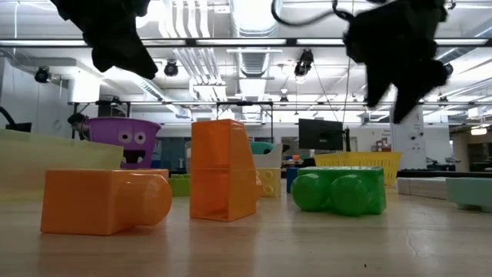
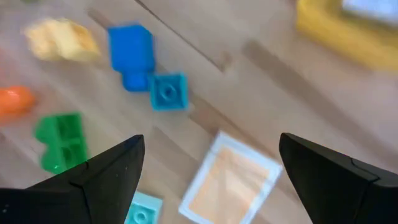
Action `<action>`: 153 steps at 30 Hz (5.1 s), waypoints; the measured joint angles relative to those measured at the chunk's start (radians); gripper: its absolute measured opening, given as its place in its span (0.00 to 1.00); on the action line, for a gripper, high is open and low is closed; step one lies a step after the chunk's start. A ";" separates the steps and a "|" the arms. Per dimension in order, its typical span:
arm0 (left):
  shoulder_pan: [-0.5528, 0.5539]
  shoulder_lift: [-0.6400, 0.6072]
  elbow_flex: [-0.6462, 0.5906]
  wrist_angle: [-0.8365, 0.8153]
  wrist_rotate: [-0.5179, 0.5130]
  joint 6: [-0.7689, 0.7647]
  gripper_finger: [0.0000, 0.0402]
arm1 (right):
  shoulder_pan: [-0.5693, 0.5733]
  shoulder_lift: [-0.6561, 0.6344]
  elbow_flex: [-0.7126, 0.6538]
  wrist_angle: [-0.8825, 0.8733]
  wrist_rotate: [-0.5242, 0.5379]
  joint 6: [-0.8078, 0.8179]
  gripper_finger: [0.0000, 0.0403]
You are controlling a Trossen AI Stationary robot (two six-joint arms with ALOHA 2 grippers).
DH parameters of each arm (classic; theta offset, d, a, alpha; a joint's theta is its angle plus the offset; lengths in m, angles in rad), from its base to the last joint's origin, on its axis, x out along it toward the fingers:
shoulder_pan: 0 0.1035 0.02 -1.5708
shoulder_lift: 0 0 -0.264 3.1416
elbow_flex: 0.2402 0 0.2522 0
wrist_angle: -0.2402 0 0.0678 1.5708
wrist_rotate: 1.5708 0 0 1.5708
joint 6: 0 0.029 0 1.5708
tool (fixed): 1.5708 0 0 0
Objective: Pick & Place Toys
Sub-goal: Put the orange deck of cards into the yellow bin
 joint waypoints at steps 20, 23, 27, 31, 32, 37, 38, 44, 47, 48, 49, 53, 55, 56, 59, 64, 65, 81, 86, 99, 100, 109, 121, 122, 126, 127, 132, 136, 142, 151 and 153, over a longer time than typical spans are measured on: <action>0.000 0.000 0.000 -0.001 0.047 0.030 0.25 | 0.119 0.023 -0.173 0.085 -0.074 0.370 0.91; -0.001 0.000 0.000 -0.001 0.058 0.030 0.25 | 0.119 0.036 -0.179 0.093 -0.071 0.379 0.91; 0.000 0.000 0.000 -0.001 0.058 0.030 0.25 | 0.119 0.071 -0.171 0.108 -0.071 0.376 0.91; 0.000 0.000 0.000 -0.001 0.058 0.030 0.25 | 0.119 0.122 -0.162 0.127 -0.071 0.357 0.91; 0.000 0.000 0.000 -0.001 0.058 0.030 0.25 | 0.119 0.134 -0.159 0.126 -0.071 0.351 0.91; -0.001 0.000 0.000 -0.001 0.066 0.029 0.25 | 0.119 0.186 -0.152 0.121 -0.069 0.347 0.91; -0.001 0.000 0.000 -0.001 0.066 0.029 0.25 | 0.119 0.193 -0.152 0.122 -0.070 0.347 0.91; -0.001 0.000 0.000 -0.001 0.066 0.027 0.25 | 0.120 0.183 -0.147 0.092 -0.078 0.351 0.91; -0.001 0.000 0.000 -0.001 0.070 0.026 0.25 | 0.119 0.178 -0.150 0.058 -0.079 0.357 0.91; -0.001 0.000 0.000 -0.001 0.074 0.026 0.25 | 0.119 0.169 -0.146 0.051 -0.078 0.358 0.91; -0.001 0.000 0.000 0.000 0.076 0.026 0.25 | 0.119 0.162 -0.144 0.054 -0.077 0.356 0.91; -0.001 0.000 0.000 -0.001 0.077 0.026 0.25 | 0.119 0.165 -0.147 0.052 -0.069 0.356 0.91; -0.001 0.000 0.000 -0.001 0.078 0.026 0.25 | 0.119 0.165 -0.147 0.052 -0.066 0.355 0.91; -0.001 0.000 0.000 -0.001 0.081 0.026 0.25 | 0.119 0.168 -0.148 0.052 -0.068 0.352 0.91; -0.001 0.000 0.000 -0.001 0.083 0.026 0.25 | 0.119 0.186 -0.149 0.050 -0.086 0.324 0.91; -0.001 0.000 0.000 -0.001 0.083 0.026 0.25 | 0.119 0.224 -0.148 0.049 -0.125 0.231 0.91; -0.001 0.000 0.000 -0.001 0.083 0.026 0.25 | 0.119 0.229 -0.146 0.049 -0.130 0.218 0.91; -0.001 0.000 0.000 -0.001 0.084 0.027 0.25 | 0.119 0.221 -0.151 0.029 -0.144 0.134 0.36; -0.001 0.000 0.000 -0.002 0.091 0.027 0.25 | 0.119 0.223 -0.151 0.024 -0.145 0.086 0.14; 0.000 0.000 0.000 -0.001 0.062 0.028 0.25 | 0.120 0.218 -0.150 0.030 -0.095 0.047 0.14; 0.000 0.000 0.000 0.000 0.048 0.027 0.25 | 0.119 0.216 -0.150 0.031 -0.087 0.045 0.14; 0.000 0.000 0.000 0.043 -0.021 0.019 0.25 | 0.119 0.176 -0.143 0.042 0.016 0.021 0.14; 0.000 0.000 0.000 0.041 -0.022 0.020 0.25 | 0.119 0.166 -0.039 0.031 0.197 -0.104 0.14; 0.000 0.000 0.000 0.040 -0.022 0.021 0.25 | 0.119 0.166 -0.027 0.025 0.232 -0.114 0.14; -0.001 0.000 0.000 0.040 -0.022 0.022 0.25 | 0.110 0.165 0.022 -0.039 0.342 -0.158 0.14; -0.001 0.000 0.000 0.040 -0.022 0.022 0.25 | 0.104 0.162 0.035 -0.070 0.371 -0.162 0.14; -0.001 0.000 0.000 0.040 -0.022 0.022 0.25 | 0.031 0.145 0.101 -0.211 0.498 -0.201 0.14; -0.001 0.000 0.000 0.039 -0.022 0.022 0.25 | -0.079 0.133 0.137 -0.197 0.499 -0.309 0.14; 0.000 0.000 0.000 0.040 -0.022 0.022 0.25 | -0.266 0.132 0.135 -0.195 0.490 -0.338 0.14; 0.000 0.000 0.000 0.040 -0.022 0.022 0.25 | -0.451 0.132 0.033 -0.004 0.295 -0.448 0.14; 0.000 0.000 0.000 0.040 -0.022 0.022 0.25 | -0.471 0.132 0.031 0.010 0.292 -0.450 0.14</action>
